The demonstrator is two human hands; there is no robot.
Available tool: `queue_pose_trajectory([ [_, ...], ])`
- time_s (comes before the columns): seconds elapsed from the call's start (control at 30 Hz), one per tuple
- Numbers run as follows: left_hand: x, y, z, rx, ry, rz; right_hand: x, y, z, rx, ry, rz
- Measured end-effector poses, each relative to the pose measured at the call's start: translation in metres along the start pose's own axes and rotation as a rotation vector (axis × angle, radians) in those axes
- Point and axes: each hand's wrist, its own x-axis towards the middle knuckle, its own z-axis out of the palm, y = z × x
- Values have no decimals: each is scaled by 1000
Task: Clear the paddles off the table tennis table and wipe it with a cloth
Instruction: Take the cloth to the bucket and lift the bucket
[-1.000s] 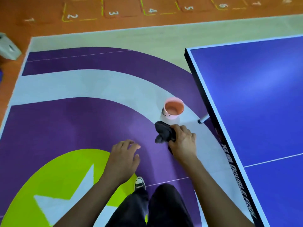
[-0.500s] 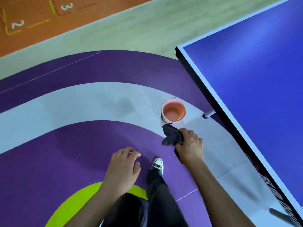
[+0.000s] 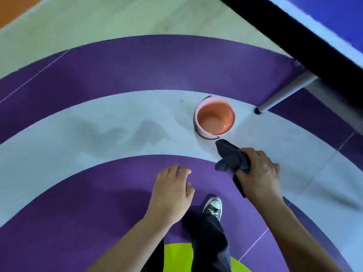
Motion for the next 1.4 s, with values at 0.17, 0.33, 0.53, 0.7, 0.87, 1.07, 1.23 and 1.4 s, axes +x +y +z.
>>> queue_pose_trajectory([
  [0.17, 70, -40, 85, 72, -92, 54, 32, 24, 84, 69, -19, 122],
  [0.33, 139, -65, 170, 122, -132, 84, 64, 62, 147, 97, 51, 112],
  [0.53, 239, -73, 252, 7, -175, -51, 103, 107, 195, 53, 74, 67],
  [0.7, 310, -72, 293, -398, -174, -384, 124, 134, 218, 31, 95, 63],
  [0.87, 356, -67, 310, -1033, -135, -675, 144, 145, 230, 46, 114, 76],
  [1.07, 365, -54, 294, -1429, -54, -871, 143, 152, 228, 53, 122, 79],
  [1.23, 349, -50, 250, -1321, 193, -674, 120, 139, 218, 51, 122, 115],
  [1.4, 335, -2, 201, -1311, 204, -505, 92, 124, 186, 105, 63, 177],
])
